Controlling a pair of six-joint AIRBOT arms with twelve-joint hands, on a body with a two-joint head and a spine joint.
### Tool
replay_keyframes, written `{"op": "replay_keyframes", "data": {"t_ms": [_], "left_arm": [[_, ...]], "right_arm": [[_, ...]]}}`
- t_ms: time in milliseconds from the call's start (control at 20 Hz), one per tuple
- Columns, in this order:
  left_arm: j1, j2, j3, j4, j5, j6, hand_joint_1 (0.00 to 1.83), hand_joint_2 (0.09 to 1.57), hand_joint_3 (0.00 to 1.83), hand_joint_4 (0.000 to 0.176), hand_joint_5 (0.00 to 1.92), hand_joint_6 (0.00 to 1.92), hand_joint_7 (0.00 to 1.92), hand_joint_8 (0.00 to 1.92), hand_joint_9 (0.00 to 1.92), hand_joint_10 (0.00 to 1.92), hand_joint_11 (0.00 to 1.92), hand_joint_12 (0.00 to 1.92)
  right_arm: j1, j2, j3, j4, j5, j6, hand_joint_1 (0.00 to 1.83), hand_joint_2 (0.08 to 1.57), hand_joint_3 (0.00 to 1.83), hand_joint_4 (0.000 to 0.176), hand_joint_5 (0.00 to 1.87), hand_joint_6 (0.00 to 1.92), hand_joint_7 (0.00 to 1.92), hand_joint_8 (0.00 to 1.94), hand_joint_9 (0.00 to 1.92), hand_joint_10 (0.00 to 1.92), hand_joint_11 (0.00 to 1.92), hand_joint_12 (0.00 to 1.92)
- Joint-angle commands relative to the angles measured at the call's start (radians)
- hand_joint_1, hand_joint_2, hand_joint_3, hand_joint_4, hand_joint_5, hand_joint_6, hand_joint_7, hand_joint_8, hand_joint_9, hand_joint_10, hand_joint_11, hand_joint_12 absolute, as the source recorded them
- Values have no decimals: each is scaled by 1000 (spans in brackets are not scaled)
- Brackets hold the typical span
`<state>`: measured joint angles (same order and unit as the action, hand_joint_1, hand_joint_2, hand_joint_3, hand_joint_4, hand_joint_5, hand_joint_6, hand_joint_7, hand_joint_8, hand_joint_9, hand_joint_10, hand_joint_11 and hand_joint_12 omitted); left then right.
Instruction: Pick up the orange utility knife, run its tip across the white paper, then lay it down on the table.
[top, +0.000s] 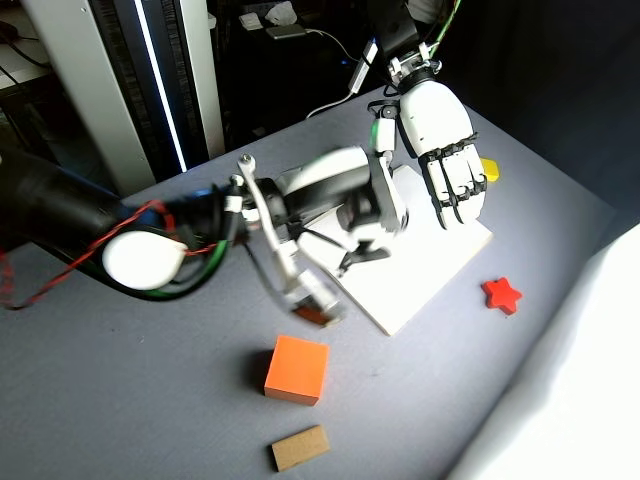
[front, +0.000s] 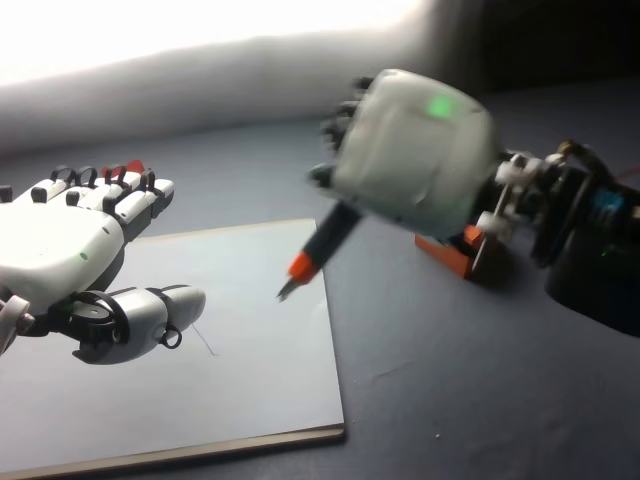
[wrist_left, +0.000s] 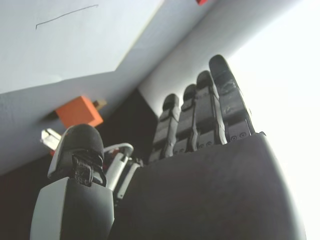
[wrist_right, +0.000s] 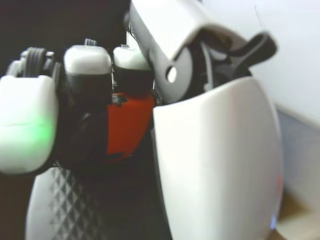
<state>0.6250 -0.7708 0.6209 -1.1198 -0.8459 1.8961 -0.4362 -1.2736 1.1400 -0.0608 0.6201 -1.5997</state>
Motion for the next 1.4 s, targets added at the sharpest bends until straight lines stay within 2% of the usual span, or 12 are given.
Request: {"op": "replay_keyframes", "data": {"t_ms": [0, 200, 550, 650, 700, 850, 900, 950, 1050, 1100, 1250, 1350], "left_arm": [[-13, 5, 1, 51, -76, 0, 153, 1306, 0, 37, 0, 0, 14, 2, 84, 5, 0, 598], [-15, 6, 1, 49, -76, 0, 139, 1312, 2, 38, 0, 0, 8, 1, 73, 3, 0, 551], [-15, 7, 0, 47, -76, 1, 168, 1303, 0, 38, 0, 0, 18, 3, 83, 4, 0, 581], [-14, 7, 0, 46, -76, 1, 138, 1312, 2, 39, 0, 0, 0, 0, 70, 1, 0, 555], [-14, 8, 1, 44, -76, 1, 136, 1311, 1, 39, 0, 0, 2, 1, 74, 2, 0, 574], [-13, 8, 1, 30, -76, 1, 130, 1311, 1, 40, 0, 0, 9, 2, 77, 2, 0, 592], [-13, 9, 2, 27, -76, 1, 131, 1310, 0, 40, 0, 0, 13, 4, 76, 2, 0, 592], [-15, 12, 2, 26, -76, 1, 138, 1308, 0, 38, 0, 0, 19, 4, 82, 3, 0, 583], [-17, 12, 3, 25, -77, 1, 126, 1311, 0, 41, 0, 0, 10, 1, 69, 0, 0, 559], [-17, 12, 3, 25, -77, 1, 126, 1311, 0, 41, 0, 0, 10, 1, 69, 0, 0, 559], [-21, 12, -1, 25, -77, 4, 136, 1312, 0, 36, 0, 0, 21, 3, 69, 1, 0, 530], [-21, 12, -3, 25, -76, 5, 124, 1314, 1, 35, 0, 0, 30, 3, 74, 3, 0, 559]], "right_arm": [[-5, 17, -22, 89, -4, -45, 1471, 1047, 705, 176, 1702, 1921, 1835, 1941, 1917, 1921, 1921, 1921], [-42, 87, -119, 375, -68, -132, 1484, 1022, 700, 176, 1648, 1921, 1773, 1941, 1862, 1921, 1920, 1921], [-96, 136, -151, 441, -144, -149, 1529, 900, 868, 176, 1553, 1921, 1678, 1941, 1771, 1921, 1839, 1921], [-106, 154, -167, 441, -153, -140, 1467, 866, 861, 176, 1262, 1921, 1372, 1941, 1448, 1921, 1470, 1921], [-112, 164, -177, 441, -153, -136, 1232, 718, 1249, 0, 913, 1818, 1009, 1941, 1236, 1921, 1277, 1921], [-118, 180, -196, 441, -153, -131, 1118, 892, 985, 0, 668, 1740, 732, 1941, 868, 1921, 905, 1921], [-118, 183, -201, 441, -153, -129, 1040, 1104, 646, 0, 533, 1767, 580, 1934, 628, 1921, 721, 1921], [-116, 188, -208, 441, -153, -127, 1064, 1237, 147, 0, 211, 1572, 241, 1703, 243, 1921, 312, 1921], [-113, 200, -222, 441, -153, -126, 999, 1150, 116, 0, 19, 1080, 89, 1112, 98, 1539, 22, 1921], [-113, 206, -228, 441, -153, -126, 999, 1150, 116, 0, 19, 1080, 89, 1112, 98, 1539, 22, 1921], [-111, 232, -253, 441, -144, -126, 822, 1123, 154, 0, 0, 593, 91, 570, 1, 1040, 0, 1525], [-103, 259, -280, 441, -139, -117, 724, 1089, 99, 0, 0, 294, 99, 165, 0, 557, 0, 883]]}}
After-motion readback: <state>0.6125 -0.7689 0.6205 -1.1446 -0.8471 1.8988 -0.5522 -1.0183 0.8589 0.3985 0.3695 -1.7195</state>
